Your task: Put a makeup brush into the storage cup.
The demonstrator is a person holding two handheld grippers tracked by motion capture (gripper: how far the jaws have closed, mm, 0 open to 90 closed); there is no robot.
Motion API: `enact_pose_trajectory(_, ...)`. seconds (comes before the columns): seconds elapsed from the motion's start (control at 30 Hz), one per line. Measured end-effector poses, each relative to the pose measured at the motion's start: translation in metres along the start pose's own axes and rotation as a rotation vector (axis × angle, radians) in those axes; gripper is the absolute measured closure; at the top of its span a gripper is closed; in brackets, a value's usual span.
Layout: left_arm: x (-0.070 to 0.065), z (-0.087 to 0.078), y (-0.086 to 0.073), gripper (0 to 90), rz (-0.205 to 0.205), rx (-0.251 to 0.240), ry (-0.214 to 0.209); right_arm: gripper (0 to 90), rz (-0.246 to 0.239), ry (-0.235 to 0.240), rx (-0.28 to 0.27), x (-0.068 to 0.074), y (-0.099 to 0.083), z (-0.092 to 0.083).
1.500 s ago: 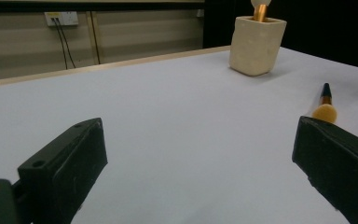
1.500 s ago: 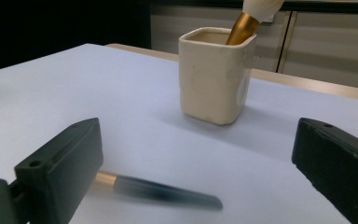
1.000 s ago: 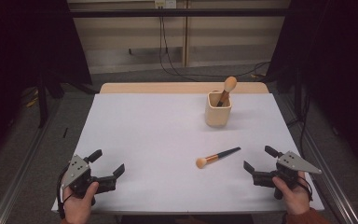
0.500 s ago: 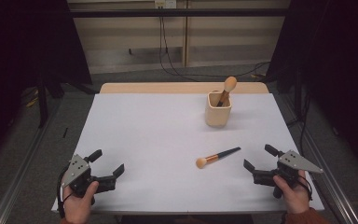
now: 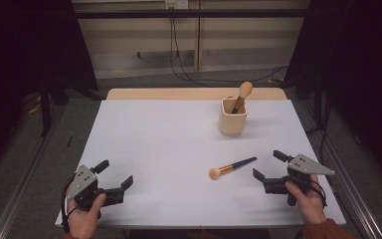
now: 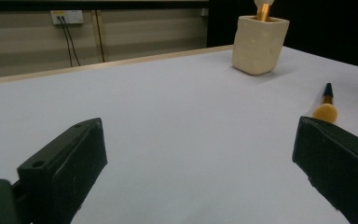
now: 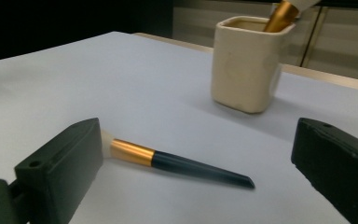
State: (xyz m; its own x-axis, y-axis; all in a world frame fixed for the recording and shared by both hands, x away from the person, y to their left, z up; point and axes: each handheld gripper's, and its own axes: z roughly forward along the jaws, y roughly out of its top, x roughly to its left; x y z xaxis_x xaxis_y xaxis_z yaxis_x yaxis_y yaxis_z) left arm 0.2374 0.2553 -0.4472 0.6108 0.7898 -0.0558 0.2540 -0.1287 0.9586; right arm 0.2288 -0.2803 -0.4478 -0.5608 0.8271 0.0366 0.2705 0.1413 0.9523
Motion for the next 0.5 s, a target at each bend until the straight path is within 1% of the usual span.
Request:
enact_pose_trajectory(0.07, 0.0, 0.0, 0.0, 2.7, 0.006, 0.001, -0.005, 1.5, -0.009, 0.018, 0.003, 0.001, 0.003, 0.004)
enact_pose_trajectory(0.13, -0.001, 0.0, 0.001, 2.7, 0.003, -0.004, -0.007, 0.9, -0.013, 0.032, 0.006, 0.001, 0.006, 0.008)
enact_pose_trajectory(0.17, -0.001, 0.0, 0.001, 2.7, 0.004, -0.004, -0.007, 0.5, -0.016, 0.034, 0.003, 0.001, 0.009, 0.009)
enact_pose_trajectory(0.23, -0.001, 0.0, 0.001, 2.7, 0.003, -0.004, -0.005, 0.2, -0.015, 0.023, -0.011, 0.0, 0.013, 0.013)
enact_pose_trajectory(0.4, -0.001, 0.0, 0.001, 2.7, 0.003, -0.004, -0.005, 0.1, -0.026, 0.043, -0.019, 0.001, 0.023, 0.024)
enact_pose_trajectory(0.47, -0.001, 0.0, 0.001, 2.7, 0.012, -0.004, -0.008, 0.0, -0.023, 0.05, -0.025, 0.001, 0.025, 0.029)
enact_pose_trajectory(0.5, -0.001, -0.001, 0.002, 2.7, 0.015, -0.004, -0.012, 0.0, -0.028, 0.053, -0.019, 0.0, 0.027, 0.032)
